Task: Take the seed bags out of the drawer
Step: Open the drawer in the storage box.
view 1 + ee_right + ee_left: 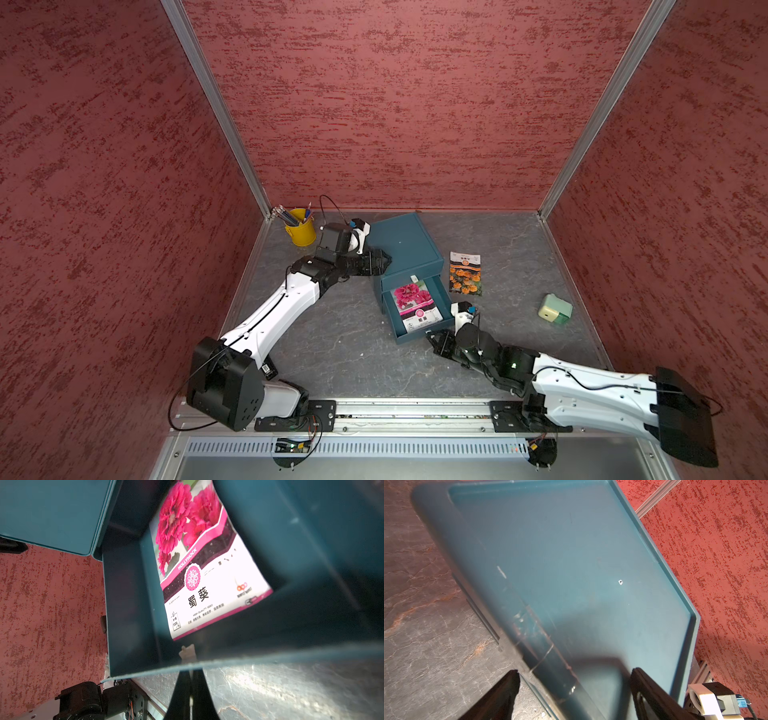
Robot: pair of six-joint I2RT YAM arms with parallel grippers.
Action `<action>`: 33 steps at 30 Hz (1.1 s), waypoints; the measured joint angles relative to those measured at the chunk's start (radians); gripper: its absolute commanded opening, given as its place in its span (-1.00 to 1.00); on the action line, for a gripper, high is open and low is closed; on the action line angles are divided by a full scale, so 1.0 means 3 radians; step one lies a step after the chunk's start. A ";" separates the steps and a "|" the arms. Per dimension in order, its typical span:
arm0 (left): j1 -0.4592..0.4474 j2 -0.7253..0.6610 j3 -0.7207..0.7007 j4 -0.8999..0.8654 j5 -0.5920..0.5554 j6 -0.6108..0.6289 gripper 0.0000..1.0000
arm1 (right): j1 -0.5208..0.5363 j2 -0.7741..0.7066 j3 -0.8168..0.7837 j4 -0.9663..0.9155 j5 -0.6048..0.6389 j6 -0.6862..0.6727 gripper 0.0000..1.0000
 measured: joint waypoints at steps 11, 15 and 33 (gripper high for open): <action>-0.0001 0.0000 0.0000 -0.0001 0.0000 0.0000 0.74 | 0.0014 0.0060 0.0000 -0.0081 0.0006 0.0025 -0.21; -0.0001 0.0000 0.0000 -0.0001 -0.0001 0.0000 0.74 | 0.0015 0.0050 0.0001 -0.0169 0.0006 0.0011 -0.03; -0.0001 0.0004 0.0000 0.0009 0.0000 -0.0003 0.75 | -0.0231 -0.0076 0.1356 -0.1617 -0.0114 -0.0785 0.97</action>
